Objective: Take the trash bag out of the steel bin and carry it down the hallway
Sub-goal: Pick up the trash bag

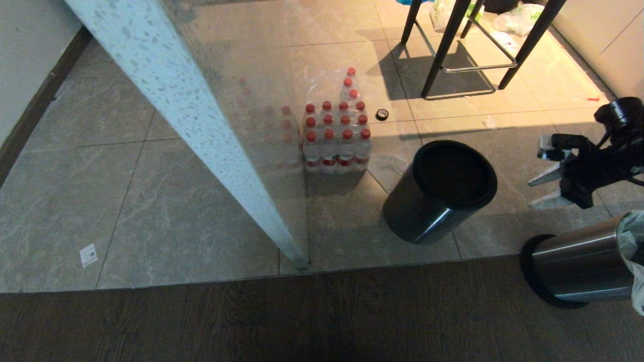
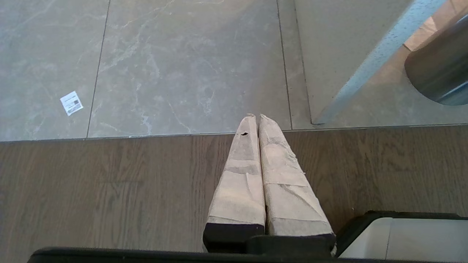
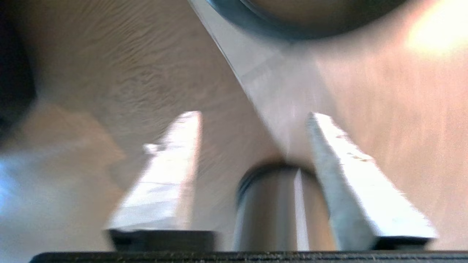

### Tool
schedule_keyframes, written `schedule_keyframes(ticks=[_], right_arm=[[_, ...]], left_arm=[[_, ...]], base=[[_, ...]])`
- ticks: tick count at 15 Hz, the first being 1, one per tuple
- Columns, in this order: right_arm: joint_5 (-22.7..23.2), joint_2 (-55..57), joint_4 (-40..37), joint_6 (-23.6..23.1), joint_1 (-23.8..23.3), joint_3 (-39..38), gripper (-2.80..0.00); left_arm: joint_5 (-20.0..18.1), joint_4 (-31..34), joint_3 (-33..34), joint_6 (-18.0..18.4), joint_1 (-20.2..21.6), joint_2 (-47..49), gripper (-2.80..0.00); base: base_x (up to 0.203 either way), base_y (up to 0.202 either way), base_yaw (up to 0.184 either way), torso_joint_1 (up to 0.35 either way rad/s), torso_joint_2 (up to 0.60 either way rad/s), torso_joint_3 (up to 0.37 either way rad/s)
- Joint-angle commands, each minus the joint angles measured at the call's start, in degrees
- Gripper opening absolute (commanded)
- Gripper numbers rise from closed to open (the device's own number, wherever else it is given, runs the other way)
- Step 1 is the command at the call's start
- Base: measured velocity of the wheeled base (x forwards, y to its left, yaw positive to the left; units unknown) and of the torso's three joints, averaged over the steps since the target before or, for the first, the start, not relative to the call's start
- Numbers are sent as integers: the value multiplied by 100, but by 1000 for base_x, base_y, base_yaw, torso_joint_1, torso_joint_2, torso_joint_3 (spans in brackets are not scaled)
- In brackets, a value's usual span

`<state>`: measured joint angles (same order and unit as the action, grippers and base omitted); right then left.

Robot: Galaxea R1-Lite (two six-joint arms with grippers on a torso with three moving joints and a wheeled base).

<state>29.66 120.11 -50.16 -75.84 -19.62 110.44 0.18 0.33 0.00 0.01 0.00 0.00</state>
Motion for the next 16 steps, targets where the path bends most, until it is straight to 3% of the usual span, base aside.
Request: schedule_keyframes(ticks=[1,5,8,14,15,16], right_arm=[[12,-549,-8,366,-545,-356,-280],[91,-1123,212,1157,-1945,-1305,-280],[113,-1256,1480,2292,-2898,-2190,-280],[81,-1276,3799,2538,-3997,-4297,-280],[24,-1266,4123,2535,-4105,-4559,0],[-70,-1245,4386,2513,-4151,-4830,0]], left_arm=[[-1,2,0,-1,0,0,-280],[-1,2,0,-1,0,0,-280],[8,2,0,-1,0,0,-280],[-1,2,0,-1,0,0,-280],[5,2,0,-1,0,0,-280],[-1,2,0,-1,0,0,-280]], base=[[0,0,0,0,0,0],[0,0,0,0,0,0],[0,0,0,0,0,0],[0,0,0,0,0,0],[0,0,0,0,0,0],[0,0,0,0,0,0]])
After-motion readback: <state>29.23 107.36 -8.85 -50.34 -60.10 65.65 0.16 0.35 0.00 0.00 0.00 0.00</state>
